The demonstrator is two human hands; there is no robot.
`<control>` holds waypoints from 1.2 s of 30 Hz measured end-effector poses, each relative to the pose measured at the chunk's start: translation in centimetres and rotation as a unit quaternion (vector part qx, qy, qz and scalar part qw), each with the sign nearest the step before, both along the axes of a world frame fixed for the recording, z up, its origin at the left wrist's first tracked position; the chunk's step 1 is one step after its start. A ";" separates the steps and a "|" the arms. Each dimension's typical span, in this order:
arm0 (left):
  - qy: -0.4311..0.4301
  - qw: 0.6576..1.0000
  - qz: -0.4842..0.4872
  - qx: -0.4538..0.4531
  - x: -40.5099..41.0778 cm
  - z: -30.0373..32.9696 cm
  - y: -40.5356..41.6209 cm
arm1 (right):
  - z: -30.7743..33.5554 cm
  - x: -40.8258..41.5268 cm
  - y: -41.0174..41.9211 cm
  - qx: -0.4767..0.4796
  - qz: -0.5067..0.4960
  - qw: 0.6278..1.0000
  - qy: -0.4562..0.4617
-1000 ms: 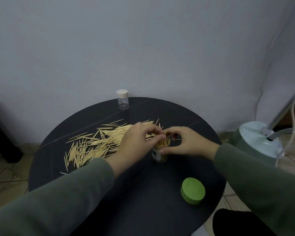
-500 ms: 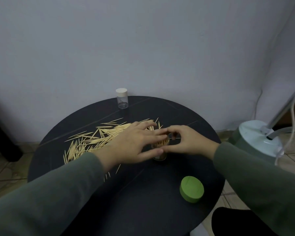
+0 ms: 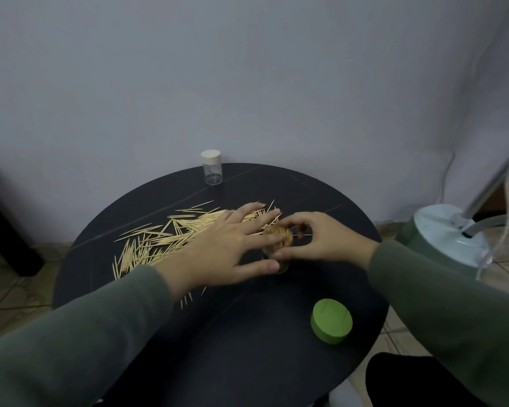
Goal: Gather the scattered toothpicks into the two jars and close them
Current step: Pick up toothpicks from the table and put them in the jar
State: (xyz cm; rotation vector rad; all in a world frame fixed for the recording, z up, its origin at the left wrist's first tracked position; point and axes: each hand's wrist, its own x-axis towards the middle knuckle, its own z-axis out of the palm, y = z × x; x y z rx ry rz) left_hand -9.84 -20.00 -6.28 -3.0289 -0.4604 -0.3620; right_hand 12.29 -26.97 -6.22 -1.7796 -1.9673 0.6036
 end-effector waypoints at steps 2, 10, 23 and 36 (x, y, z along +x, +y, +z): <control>-0.013 0.999 0.015 -0.028 0.0 0.2 -0.1 | 0.6 -0.2 -0.2 0.009 0.006 0.999 -0.042; -0.049 0.988 0.115 -0.087 -2.2 2.1 1.7 | 3.7 -3.2 -1.0 0.171 0.035 0.967 -0.184; 0.115 0.903 0.369 -0.186 -10.3 2.8 4.3 | -0.2 -15.0 -0.3 0.214 0.232 0.912 -0.262; 0.139 0.824 0.516 -0.191 -16.3 -0.9 6.0 | -3.2 -23.4 3.2 0.249 0.217 0.902 -0.278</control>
